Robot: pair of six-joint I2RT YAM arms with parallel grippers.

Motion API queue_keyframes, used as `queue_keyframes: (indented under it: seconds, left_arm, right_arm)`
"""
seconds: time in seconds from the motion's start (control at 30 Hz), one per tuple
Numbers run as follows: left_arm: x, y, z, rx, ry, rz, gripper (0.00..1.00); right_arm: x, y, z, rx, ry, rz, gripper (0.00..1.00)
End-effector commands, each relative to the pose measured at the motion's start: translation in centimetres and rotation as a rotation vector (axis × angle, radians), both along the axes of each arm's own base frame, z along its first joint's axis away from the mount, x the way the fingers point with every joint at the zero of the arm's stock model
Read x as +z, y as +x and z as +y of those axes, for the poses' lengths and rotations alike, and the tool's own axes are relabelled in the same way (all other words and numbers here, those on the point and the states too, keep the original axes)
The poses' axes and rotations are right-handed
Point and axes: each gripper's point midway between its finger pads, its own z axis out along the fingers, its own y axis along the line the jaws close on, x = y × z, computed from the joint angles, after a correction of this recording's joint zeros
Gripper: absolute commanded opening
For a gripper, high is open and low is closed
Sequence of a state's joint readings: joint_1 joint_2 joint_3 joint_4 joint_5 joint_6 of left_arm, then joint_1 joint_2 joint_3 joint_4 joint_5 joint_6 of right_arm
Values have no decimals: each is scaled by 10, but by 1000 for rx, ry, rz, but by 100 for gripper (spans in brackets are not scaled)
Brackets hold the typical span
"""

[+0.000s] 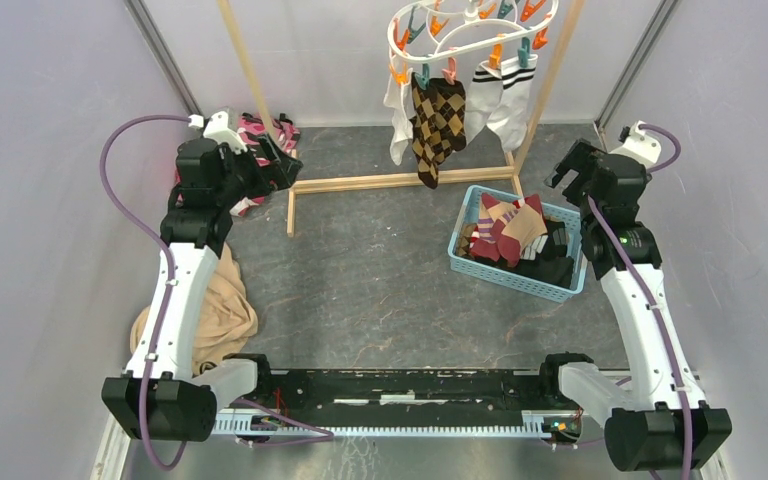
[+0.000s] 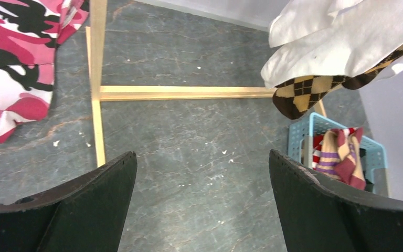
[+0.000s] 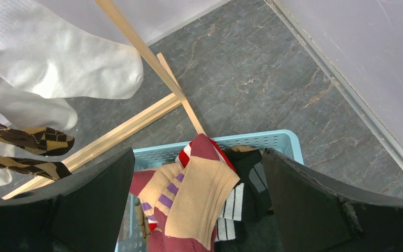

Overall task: Clip the socks to the hanger
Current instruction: Reset both arms

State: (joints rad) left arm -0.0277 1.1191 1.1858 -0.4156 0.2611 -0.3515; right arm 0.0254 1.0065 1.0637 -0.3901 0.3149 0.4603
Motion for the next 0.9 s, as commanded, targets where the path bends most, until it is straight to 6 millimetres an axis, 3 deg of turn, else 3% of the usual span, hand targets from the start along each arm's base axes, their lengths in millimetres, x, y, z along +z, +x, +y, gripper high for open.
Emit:
queue_keyframes:
  seconds: [0.0, 0.33, 0.7, 0.87]
  left_arm:
    - [30, 5, -11, -12, -112, -71, 100]
    - [39, 3, -5, -8, -45, -96, 100]
    - [41, -2, -3, -25, 28, -124, 100]
    - [43, -2, -6, -35, 60, -134, 100]
  right_arm:
    - [30, -3, -9, -62, -30, -66, 98]
    - [47, 6, -4, -22, -77, -100, 98]
    - [72, 25, 22, 145, -148, -124, 98]
    - [83, 26, 25, 161, -169, -144, 98]
